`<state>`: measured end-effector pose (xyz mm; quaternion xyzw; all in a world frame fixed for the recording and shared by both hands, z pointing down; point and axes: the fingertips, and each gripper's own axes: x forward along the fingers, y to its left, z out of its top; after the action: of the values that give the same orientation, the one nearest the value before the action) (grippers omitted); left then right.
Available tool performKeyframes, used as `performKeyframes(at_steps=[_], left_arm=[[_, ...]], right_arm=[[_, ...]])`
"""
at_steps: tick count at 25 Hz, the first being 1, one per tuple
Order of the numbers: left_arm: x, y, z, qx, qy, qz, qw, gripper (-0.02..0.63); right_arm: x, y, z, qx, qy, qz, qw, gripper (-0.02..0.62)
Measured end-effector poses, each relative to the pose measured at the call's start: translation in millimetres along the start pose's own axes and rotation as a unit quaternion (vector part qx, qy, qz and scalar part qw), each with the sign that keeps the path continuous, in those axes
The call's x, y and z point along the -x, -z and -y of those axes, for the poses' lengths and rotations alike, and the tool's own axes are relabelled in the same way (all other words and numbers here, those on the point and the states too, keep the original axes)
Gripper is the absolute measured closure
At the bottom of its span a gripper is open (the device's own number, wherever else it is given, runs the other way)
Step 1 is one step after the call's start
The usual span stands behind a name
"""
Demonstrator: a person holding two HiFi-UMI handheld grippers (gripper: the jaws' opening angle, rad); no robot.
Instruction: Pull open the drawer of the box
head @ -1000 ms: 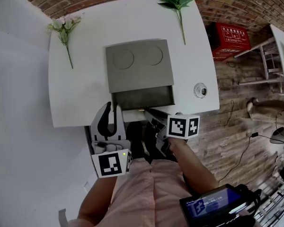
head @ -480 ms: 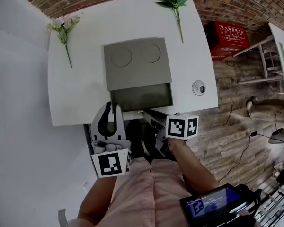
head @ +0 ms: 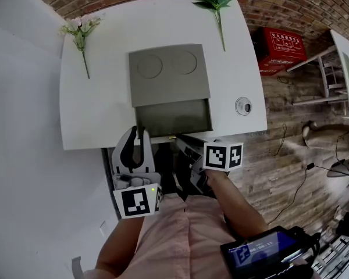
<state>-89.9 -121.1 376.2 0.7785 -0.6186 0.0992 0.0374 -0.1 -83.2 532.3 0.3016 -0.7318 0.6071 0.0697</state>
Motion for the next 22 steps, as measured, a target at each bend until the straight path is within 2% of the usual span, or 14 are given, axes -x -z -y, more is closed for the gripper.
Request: performKeyframes(at_steps=[22], left_arm=[[27, 2, 5, -0.002, -0.01, 0.003, 0.9999, 0.538]], right_arm=[[10, 21, 0, 0.006, 0.001, -0.008, 1.0, 0.545]])
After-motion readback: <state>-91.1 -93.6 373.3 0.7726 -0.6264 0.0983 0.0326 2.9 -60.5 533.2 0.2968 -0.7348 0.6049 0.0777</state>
